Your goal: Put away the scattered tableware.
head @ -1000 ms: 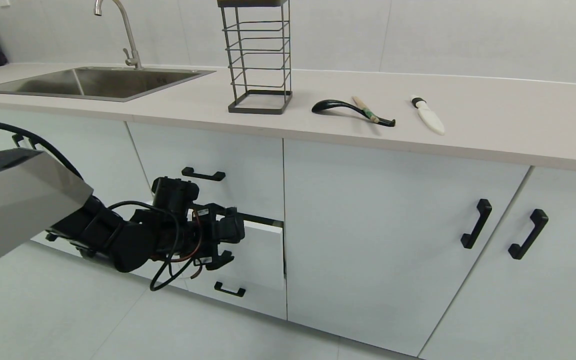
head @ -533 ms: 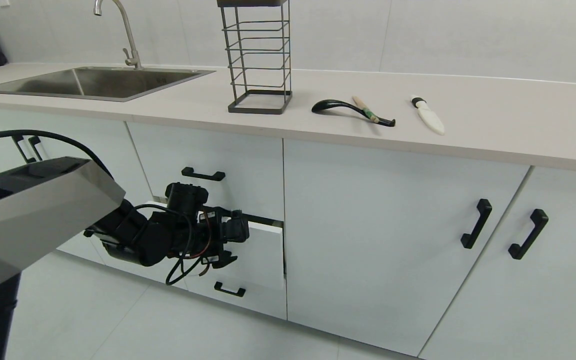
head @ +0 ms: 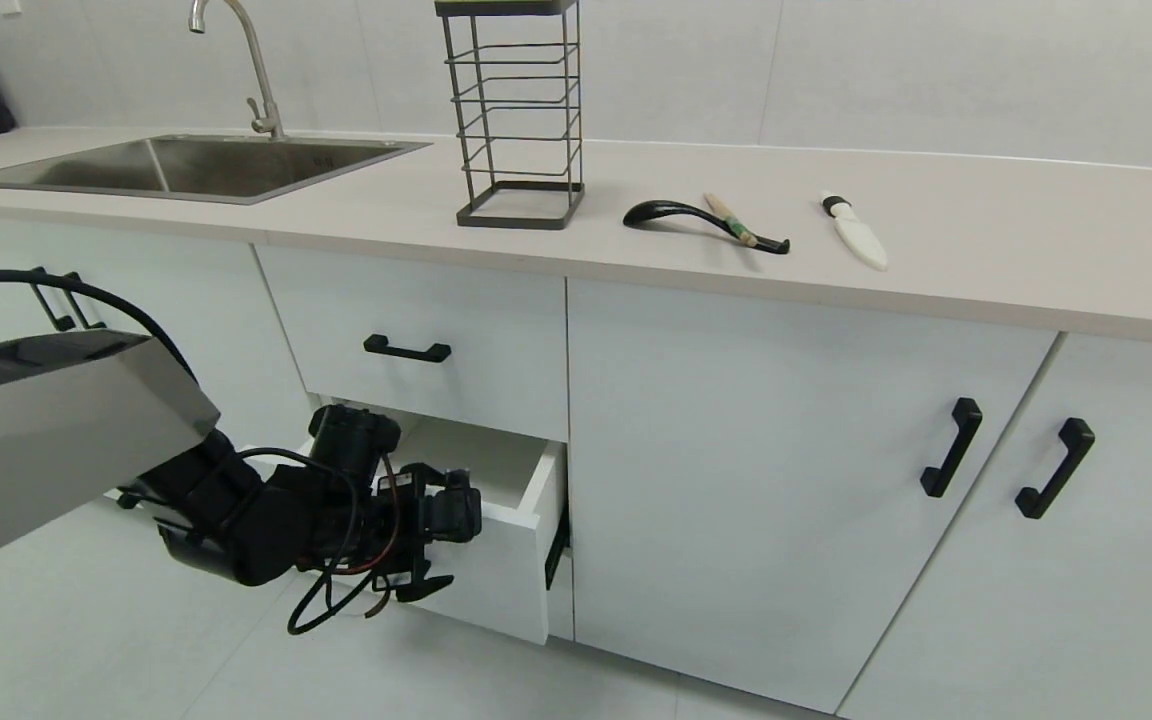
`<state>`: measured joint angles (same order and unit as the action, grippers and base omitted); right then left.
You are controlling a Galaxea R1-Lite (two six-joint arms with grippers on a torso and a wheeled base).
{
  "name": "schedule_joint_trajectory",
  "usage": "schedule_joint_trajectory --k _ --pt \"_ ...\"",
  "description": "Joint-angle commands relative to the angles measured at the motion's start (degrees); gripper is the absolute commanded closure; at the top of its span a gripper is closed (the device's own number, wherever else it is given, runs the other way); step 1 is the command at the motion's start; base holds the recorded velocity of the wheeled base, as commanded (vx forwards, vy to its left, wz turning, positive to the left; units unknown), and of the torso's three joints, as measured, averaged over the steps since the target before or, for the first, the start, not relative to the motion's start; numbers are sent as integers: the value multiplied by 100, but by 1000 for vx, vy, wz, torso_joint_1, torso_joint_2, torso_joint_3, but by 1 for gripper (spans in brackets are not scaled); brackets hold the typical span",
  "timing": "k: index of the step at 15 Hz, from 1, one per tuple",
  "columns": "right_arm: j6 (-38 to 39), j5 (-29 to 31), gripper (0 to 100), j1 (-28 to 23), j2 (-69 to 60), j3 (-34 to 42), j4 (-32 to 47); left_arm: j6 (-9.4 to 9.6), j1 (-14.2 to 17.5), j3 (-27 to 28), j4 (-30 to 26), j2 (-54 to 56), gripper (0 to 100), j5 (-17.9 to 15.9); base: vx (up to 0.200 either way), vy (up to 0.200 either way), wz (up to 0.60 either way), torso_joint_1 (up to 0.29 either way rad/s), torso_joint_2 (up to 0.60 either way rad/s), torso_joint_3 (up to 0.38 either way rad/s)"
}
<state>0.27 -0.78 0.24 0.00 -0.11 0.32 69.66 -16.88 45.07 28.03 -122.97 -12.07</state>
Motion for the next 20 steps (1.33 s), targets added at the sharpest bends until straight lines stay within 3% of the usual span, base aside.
schedule_joint_trajectory --k 1,8,11,14,20 --pt "0 -1 100 2 0 2 3 -5 -8 -499 10 387 0 -24 0 0 0 0 0 0" --pt "0 -1 100 2 0 2 3 -93 -342 -2257 186 1873 0 -32 0 0 0 0 0 0" --pt "0 -1 100 2 0 2 3 -321 -342 -2784 186 2180 0 -32 0 0 0 0 0 0" --pt "0 8 100 2 0 -7 3 -356 -351 -3022 194 2339 0 -32 0 0 0 0 0 0" --pt "0 -1 100 2 0 2 3 -365 -263 -2986 326 2629 0 -32 0 0 0 0 0 0"
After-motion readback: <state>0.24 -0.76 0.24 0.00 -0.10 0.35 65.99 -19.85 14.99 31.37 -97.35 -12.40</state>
